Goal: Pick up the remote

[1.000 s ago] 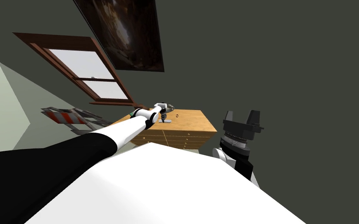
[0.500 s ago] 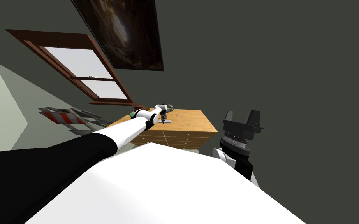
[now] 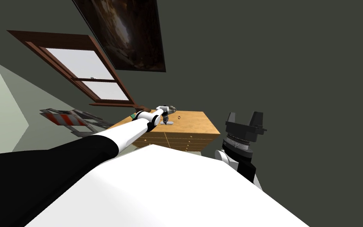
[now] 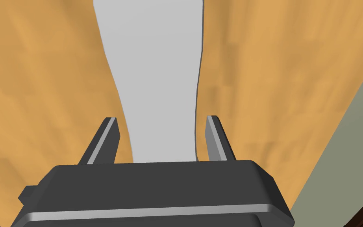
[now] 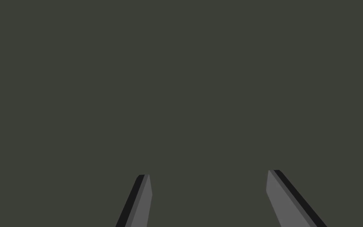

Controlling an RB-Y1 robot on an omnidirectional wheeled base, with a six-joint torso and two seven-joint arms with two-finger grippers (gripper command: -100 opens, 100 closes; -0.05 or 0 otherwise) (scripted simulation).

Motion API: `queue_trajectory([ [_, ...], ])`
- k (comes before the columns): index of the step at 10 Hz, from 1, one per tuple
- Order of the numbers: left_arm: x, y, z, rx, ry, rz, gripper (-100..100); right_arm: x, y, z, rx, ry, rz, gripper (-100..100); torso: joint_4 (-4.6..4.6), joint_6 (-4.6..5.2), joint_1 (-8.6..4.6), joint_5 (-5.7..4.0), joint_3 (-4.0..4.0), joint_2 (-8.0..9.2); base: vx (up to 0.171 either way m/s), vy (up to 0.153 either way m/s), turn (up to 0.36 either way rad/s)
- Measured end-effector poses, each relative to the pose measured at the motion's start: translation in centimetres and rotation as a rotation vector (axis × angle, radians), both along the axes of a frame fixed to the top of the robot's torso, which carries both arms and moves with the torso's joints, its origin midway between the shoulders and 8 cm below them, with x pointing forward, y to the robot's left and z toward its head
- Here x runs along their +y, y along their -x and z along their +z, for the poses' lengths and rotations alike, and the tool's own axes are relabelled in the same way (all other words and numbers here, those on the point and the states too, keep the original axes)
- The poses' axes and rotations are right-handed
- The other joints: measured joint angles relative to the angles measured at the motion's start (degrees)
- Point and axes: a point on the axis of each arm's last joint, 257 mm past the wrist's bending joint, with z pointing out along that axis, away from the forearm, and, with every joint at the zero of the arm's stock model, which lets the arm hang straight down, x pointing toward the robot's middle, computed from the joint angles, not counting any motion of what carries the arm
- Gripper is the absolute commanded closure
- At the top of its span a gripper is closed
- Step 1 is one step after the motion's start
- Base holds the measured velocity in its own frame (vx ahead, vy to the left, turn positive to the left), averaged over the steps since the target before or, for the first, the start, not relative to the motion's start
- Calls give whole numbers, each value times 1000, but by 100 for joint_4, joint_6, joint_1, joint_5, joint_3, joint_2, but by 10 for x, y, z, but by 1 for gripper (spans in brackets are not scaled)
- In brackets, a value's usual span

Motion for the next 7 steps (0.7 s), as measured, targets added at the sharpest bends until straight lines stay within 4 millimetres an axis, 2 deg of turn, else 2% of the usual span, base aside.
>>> queue_trajectory([
  [1, 0, 0, 0, 0, 0, 0, 0, 0, 0, 0, 0, 0, 0, 0, 0, 0, 0, 0, 0, 0, 0, 0, 0],
  [2, 0, 0, 0, 0, 0, 0, 100, 0, 0, 0, 0, 0, 0, 0, 1, 0, -1, -1, 1, 0, -9, -4, 4],
  [6, -1, -5, 19, 1, 0, -1, 100, 0, 0, 0, 0, 0, 0, 0, 4, -1, -5, -3, 5, 6, -5, -2, 0],
  [7, -1, -4, 19, 1, 0, -1, 0, 0, 0, 0, 0, 0, 0, 0, 4, -1, -4, -3, 5, 5, 0, 0, 0],
])
